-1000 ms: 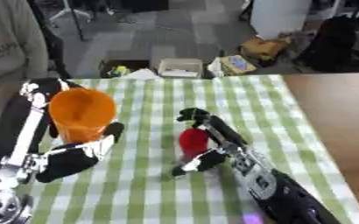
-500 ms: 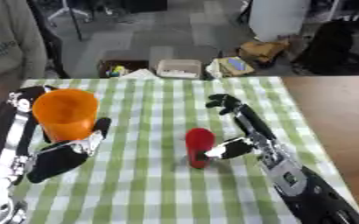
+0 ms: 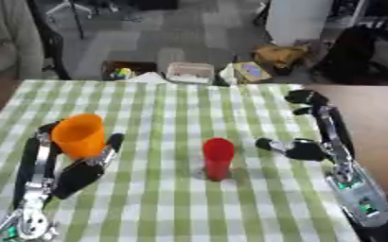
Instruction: Pour the contents of one cup into another cup.
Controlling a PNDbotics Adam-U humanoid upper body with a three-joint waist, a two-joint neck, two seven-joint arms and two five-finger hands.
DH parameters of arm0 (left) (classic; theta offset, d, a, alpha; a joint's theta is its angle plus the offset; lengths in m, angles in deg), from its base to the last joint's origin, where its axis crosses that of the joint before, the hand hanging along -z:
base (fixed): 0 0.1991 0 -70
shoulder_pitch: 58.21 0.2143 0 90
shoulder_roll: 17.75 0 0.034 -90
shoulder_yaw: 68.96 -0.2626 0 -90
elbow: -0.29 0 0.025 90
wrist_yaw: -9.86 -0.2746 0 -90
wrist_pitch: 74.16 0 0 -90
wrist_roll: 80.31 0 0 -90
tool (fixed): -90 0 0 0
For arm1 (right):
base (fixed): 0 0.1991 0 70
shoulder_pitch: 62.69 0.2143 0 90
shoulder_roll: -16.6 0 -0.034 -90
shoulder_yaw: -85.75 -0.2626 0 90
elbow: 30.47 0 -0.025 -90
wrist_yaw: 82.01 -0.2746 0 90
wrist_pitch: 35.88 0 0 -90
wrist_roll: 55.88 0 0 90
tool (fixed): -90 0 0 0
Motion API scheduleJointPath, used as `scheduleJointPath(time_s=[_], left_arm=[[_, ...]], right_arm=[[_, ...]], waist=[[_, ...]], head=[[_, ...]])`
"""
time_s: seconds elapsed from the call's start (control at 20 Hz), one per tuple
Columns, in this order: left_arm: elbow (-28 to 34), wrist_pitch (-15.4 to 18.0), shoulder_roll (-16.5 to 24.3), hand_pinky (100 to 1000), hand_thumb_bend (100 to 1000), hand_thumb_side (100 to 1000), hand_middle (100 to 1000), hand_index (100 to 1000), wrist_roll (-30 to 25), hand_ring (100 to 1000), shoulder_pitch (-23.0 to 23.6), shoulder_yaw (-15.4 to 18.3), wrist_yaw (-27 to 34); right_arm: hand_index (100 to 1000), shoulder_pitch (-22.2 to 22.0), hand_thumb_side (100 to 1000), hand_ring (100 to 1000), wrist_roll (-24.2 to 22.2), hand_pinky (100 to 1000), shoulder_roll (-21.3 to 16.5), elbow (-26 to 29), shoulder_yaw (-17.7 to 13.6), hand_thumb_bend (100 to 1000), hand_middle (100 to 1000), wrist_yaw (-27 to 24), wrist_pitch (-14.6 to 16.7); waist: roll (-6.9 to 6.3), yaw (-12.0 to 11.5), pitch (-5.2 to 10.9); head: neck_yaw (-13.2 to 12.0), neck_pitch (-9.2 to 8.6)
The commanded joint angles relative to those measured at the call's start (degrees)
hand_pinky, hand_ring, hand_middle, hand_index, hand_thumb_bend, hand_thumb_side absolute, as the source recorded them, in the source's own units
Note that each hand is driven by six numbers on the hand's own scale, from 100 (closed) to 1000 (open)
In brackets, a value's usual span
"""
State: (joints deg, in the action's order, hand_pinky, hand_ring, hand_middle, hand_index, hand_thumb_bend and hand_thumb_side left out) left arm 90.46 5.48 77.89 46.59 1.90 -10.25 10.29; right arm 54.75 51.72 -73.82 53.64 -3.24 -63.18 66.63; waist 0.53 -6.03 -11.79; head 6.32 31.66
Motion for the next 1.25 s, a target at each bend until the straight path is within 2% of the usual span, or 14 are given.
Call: scheduleJointPath(time_s=[0.05,0.15,0.3,0.45,0.7,0.95,1.0,1.05,1.15,1.25], left_arm=[[-5.79,3.98,-0.48,413,910,449,446,686,-0.68,589,-1.84,-0.69,0.7],[-9.13,5.35,-0.69,432,990,452,498,703,-2.3,644,-2.91,-0.88,0.2],[-10.96,6.48,-0.31,497,1000,486,600,752,-4.54,741,-4.16,-0.77,-3.14],[-8.53,6.79,-0.03,571,1000,533,692,787,-5.51,804,-3.86,0.0,-6.55],[2.79,6.3,1.79,600,1000,623,734,801,-4.19,829,-1.4,2.21,-6.35],[17.33,3.62,4.51,600,1000,683,746,818,-4.61,832,2.39,5.44,-3.85],[19.66,3.03,4.8,596,1000,737,751,819,-4.8,834,3.34,6.06,-3.09],[21.81,2.54,5.0,595,1000,740,752,819,-4.98,834,4.38,6.63,-2.15],[23.8,2.91,4.99,592,1000,756,762,820,-5.64,836,6.3,7.62,-0.77],[24.27,4.74,4.49,586,1000,767,770,818,-6.82,836,8.39,8.37,0.08]], right_arm=[[717,0.33,334,760,1.56,644,-1.2,4.07,-0.89,935,746,-1.52,-0.72],[715,0.07,335,758,1.56,642,-0.87,5.01,-0.82,933,744,-2.04,-0.98],[713,-0.21,337,754,1.33,638,-0.59,5.59,-0.74,930,740,-2.49,-1.23],[712,-0.45,340,752,1.37,633,-0.57,5.57,-0.92,927,739,-2.76,-1.43],[716,-0.68,346,751,1.63,626,-0.83,5.4,-1.31,926,740,-3.1,-1.59],[736,-0.81,360,751,1.91,618,-1.21,5.24,-1.74,920,748,-3.52,-1.72],[748,-0.8,368,751,1.88,600,-1.28,5.21,-1.79,915,755,-3.64,-1.74],[749,-0.78,368,751,1.8,599,-1.35,5.19,-1.83,916,757,-3.78,-1.74],[756,-0.73,373,753,1.58,594,-1.47,5.21,-1.92,914,765,-4.15,-1.74],[763,-0.74,378,756,1.24,586,-1.58,5.41,-2.07,912,778,-4.71,-1.68]], waist=[[-0.01,0.24,0.62],[-0.04,0.5,0.56],[-0.02,0.78,0.54],[-0.1,0.81,0.5],[-0.44,0.48,0.54],[-0.79,0.01,0.86],[-0.84,-0.09,0.91],[-0.88,-0.18,0.95],[-0.95,-0.26,1.01],[-1.08,-0.33,1.09]], head=[[-0.36,-0.25],[-0.49,-0.24],[-0.6,-0.32],[-0.62,-0.47],[-0.42,-0.58],[-0.19,-0.83],[-0.19,-0.9],[-0.17,-0.97],[-0.24,-1.02],[-0.24,-1.06]])
